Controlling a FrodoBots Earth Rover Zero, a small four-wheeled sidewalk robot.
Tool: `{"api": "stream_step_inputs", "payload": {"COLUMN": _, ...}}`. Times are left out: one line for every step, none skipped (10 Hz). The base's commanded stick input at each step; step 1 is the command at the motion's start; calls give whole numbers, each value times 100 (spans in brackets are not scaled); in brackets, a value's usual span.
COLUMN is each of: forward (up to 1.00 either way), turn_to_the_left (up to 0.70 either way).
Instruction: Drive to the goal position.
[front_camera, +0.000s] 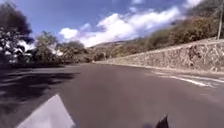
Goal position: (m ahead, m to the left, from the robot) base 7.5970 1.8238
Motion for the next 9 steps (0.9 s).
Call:
{"api": "stream_step_inputs", "payload": {"forward": 70, "turn_to_the_left": 0}}
{"api": "stream_step_inputs", "payload": {"forward": 70, "turn_to_the_left": 0}}
{"api": "stream_step_inputs", "payload": {"forward": 70, "turn_to_the_left": 0}}
{"api": "stream_step_inputs", "payload": {"forward": 70, "turn_to_the_left": 0}}
{"api": "stream_step_inputs", "payload": {"forward": 70, "turn_to_the_left": 0}}
{"api": "stream_step_inputs", "payload": {"forward": 70, "turn_to_the_left": 0}}
{"api": "stream_step_inputs", "payload": {"forward": 70, "turn_to_the_left": 0}}
{"api": "stream_step_inputs", "payload": {"forward": 70, "turn_to_the_left": 0}}
{"api": "stream_step_inputs", "payload": {"forward": 70, "turn_to_the_left": 0}}
